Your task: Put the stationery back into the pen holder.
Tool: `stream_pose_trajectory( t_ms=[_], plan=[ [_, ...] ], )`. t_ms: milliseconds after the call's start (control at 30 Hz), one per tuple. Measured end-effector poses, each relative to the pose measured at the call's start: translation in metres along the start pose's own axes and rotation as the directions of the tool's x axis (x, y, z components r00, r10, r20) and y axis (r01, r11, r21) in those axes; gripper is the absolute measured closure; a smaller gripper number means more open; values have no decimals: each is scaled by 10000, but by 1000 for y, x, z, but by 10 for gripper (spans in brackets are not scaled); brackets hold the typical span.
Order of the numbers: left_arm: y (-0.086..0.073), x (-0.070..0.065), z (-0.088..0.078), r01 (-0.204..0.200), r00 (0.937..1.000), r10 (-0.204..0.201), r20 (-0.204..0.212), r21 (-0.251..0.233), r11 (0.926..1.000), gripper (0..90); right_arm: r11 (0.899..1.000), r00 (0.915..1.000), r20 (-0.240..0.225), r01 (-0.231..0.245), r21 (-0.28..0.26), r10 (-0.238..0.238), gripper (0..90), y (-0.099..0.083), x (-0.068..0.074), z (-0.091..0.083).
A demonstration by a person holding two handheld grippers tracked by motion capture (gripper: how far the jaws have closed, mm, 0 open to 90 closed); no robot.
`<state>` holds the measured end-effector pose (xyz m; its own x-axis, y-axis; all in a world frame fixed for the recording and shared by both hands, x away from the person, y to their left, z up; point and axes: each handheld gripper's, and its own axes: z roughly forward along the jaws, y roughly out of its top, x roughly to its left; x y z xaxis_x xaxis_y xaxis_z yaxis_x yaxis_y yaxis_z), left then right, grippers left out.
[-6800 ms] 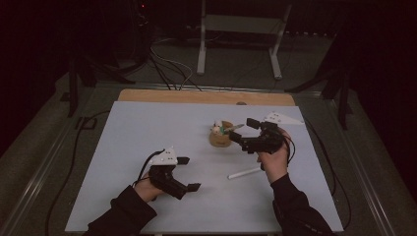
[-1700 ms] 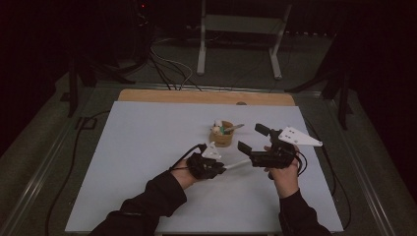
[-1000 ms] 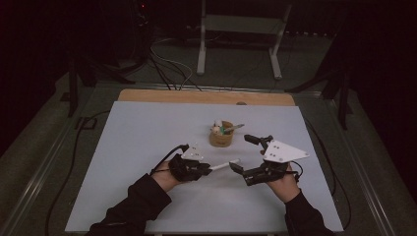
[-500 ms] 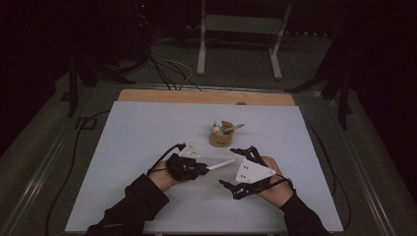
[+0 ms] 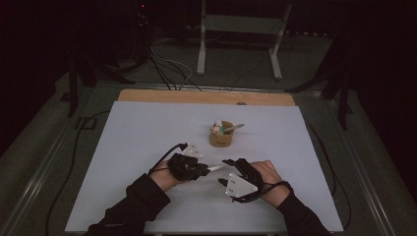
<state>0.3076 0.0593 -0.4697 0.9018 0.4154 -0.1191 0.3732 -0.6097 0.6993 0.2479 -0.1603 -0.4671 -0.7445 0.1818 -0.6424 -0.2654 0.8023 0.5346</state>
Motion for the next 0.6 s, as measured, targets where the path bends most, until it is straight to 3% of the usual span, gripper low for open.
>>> stream_pose_trajectory(
  t_ms=[167,333,367,533,567,600],
  plan=[
    [3,-1,1,8,10000,-8,18,156,9999,795,9968,9976,-34,698,382,-698,529,-1,3,4],
    [5,-2,1,-21,9999,18,113,204,9998,795,9898,9923,-30,1238,707,-1239,581,-2,4,7],
    [7,-3,1,-33,9999,30,130,204,9998,795,9845,9877,69,1553,818,-1564,601,-2,5,9],
    [9,-4,1,-48,9998,43,198,228,9997,795,9724,9784,138,2033,1149,-2062,644,-3,7,12],
    [9,-5,1,-38,9998,33,209,220,9998,795,9629,9713,192,2324,1370,-2371,663,-3,8,14],
    [10,-5,1,-13,9996,7,267,218,9998,795,9620,9709,176,2339,1410,-2387,664,-3,8,15]
  ],
)
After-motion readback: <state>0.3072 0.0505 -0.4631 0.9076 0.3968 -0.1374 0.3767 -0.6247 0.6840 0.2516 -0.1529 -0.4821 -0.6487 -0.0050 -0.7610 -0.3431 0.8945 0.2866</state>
